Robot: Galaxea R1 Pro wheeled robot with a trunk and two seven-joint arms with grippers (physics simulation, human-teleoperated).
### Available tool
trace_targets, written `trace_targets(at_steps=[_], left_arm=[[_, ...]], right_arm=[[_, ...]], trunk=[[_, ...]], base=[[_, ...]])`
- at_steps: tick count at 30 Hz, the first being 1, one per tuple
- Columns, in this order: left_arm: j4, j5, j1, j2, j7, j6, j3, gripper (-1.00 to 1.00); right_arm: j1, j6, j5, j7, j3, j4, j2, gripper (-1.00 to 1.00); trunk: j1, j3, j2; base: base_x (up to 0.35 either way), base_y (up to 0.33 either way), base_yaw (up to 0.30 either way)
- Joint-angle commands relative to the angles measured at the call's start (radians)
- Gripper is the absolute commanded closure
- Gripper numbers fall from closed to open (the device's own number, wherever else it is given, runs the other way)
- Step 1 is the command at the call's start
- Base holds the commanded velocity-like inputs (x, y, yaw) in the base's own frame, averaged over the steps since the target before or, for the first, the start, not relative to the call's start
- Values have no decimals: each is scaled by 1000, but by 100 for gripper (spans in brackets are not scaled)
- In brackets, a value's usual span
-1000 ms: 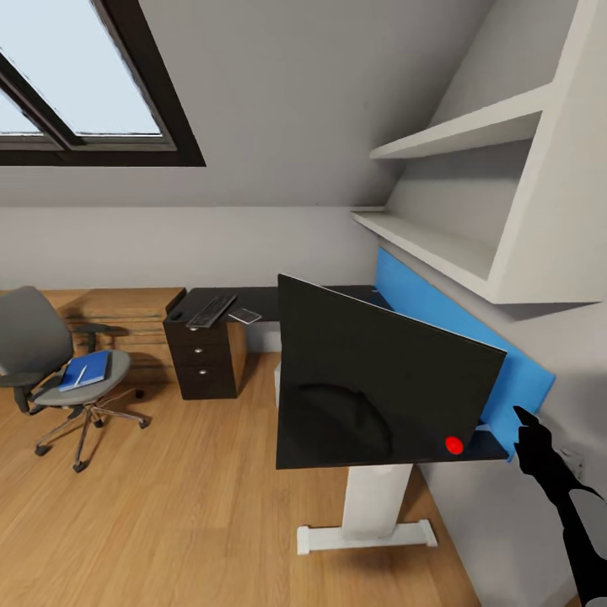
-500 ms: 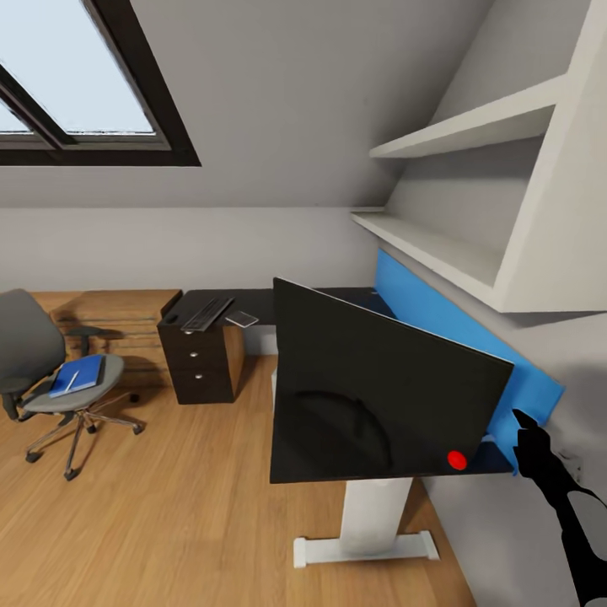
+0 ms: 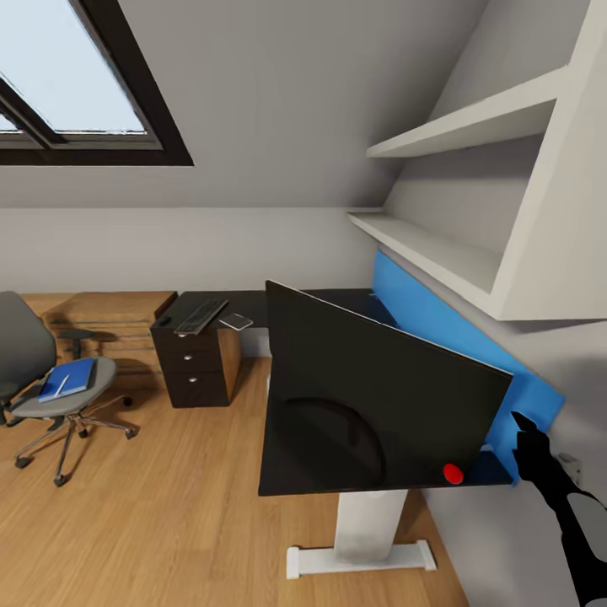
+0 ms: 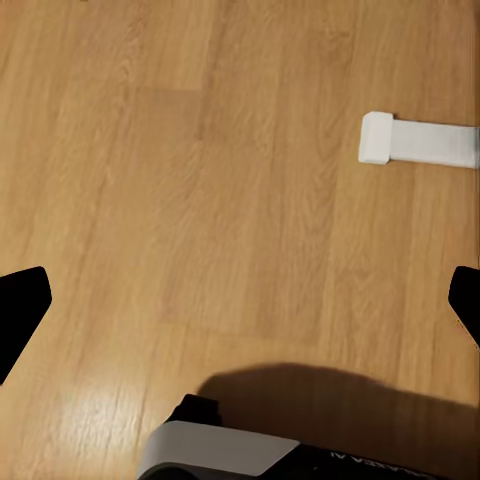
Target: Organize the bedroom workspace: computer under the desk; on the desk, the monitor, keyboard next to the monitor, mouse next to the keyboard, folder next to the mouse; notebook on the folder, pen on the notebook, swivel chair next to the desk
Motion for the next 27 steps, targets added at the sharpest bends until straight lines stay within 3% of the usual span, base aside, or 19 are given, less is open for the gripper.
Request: trace_targets(at_steps=[1, 27], left_arm=[[0, 10, -1, 0, 5, -5, -9, -100], [1, 10, -1, 0, 5, -7, -8, -100]], right_arm=[[-1, 6, -5, 2, -2, 0, 1, -100], [-1, 47, -6, 4, 9, 24, 0, -100]], trunk=[[1, -2, -2], [1, -2, -2]], base=[[60, -55, 0], [67, 9, 0]])
